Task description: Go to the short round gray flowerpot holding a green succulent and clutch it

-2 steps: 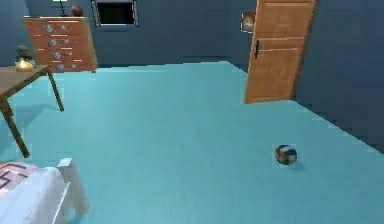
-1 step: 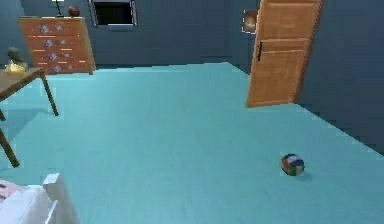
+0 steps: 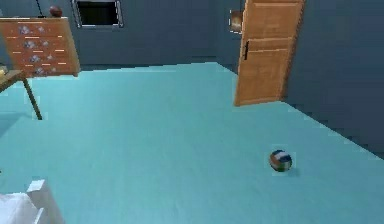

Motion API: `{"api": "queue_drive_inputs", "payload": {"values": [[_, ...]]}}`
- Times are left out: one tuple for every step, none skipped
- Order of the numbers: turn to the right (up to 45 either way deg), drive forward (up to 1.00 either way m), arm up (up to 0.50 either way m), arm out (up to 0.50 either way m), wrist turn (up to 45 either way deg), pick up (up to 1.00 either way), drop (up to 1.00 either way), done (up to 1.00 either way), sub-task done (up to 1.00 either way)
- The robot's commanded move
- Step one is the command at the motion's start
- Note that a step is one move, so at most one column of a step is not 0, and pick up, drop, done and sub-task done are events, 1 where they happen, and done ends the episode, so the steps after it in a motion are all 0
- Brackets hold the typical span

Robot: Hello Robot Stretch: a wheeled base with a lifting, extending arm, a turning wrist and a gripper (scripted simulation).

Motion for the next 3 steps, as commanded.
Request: {"api": "queue_drive_inputs", "payload": {"values": [[0.0, 1.00, 0.00, 0.00, 0.0, 0.00, 0.00, 0.00, 0.00], [0.0, 1.00, 0.00, 0.00, 0.0, 0.00, 0.00, 0.00, 0.00], [0.0, 1.00, 0.00, 0.00, 0.0, 0.00, 0.00, 0.00, 0.00]]}}
